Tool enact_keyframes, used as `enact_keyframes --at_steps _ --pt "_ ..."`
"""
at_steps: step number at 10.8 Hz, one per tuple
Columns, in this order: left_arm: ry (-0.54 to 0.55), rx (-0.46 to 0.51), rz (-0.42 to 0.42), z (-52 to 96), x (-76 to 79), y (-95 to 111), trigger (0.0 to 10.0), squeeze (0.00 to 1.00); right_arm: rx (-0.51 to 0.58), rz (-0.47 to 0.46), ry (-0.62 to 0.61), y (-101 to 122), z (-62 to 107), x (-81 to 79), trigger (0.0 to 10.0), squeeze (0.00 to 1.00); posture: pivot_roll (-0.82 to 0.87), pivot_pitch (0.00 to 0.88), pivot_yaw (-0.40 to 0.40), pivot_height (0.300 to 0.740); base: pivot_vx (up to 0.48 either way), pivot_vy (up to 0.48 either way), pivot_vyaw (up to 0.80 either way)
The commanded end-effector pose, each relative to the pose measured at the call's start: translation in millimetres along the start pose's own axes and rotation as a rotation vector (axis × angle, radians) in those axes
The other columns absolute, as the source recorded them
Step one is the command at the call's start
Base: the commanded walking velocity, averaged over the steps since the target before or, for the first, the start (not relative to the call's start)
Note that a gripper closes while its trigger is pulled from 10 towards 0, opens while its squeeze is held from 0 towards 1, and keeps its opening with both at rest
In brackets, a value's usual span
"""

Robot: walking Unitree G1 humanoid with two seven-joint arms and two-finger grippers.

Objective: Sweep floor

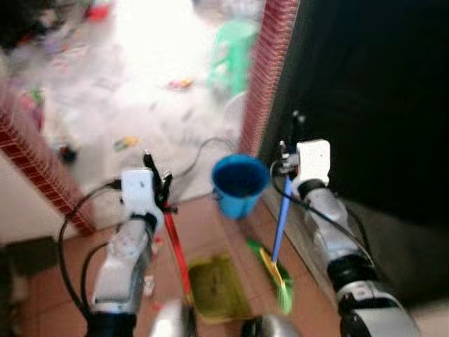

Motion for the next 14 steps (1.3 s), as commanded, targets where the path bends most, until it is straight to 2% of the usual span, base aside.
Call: enact_keyframes --at_steps 1,5,7,8,9,14 --pt "-0.005 0.052 0.016 0.8 0.3 12 10.0 0.0 0.014 0.013 -0.002 5 -2.3 1.0 10.0 0.0 0.0 0.0 -0.026 0.74 -0.33 0.0 0.0" --pt "0.013 0.055 -0.007 0.5 -2.6 12 10.0 0.0 0.017 0.011 -0.003 6 -3.0 1.5 10.0 0.0 0.0 0.0 -0.026 0.74 -0.217 0.0 0.0" --pt "0.068 0.099 -0.036 0.9 -10.8 17 10.0 0.0 0.022 0.006 -0.008 6 -2.9 1.2 10.0 0.0 0.02 0.0 -0.016 0.74 0.0 0.0 0.0" --pt "0.118 0.126 -0.024 0.5 -17.9 25 10.0 0.0 0.007 0.021 -0.006 1 -0.2 2.4 10.0 0.0 0.03 0.0 -0.025 0.74 0.0 0.0 0.0" --pt "0.138 0.123 -0.029 0.6 -20.8 25 10.0 0.0 0.014 0.039 0.016 3 -2.0 -2.6 10.0 0.0 0.02 0.0 -0.025 0.74 0.0 0.0 0.0" --pt "0.141 0.135 -0.016 0.9 -17.5 25 10.0 0.0 0.024 0.046 0.023 6 -3.3 -5.3 10.0 0.0 0.0 0.0 -0.02 0.74 0.0 0.0 0.75"
Point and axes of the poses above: a point about 5 cm out from each wrist's last joint towards the gripper, its own z axis pointing back from the gripper into the wrist, its own y axis along the axis of the wrist's last joint, x = y × z, the point moved 2 cm from there along -z, pointing out of the wrist towards the gripper, and after that the axes turned 12 degrees about -z, right-handed, at the moved point
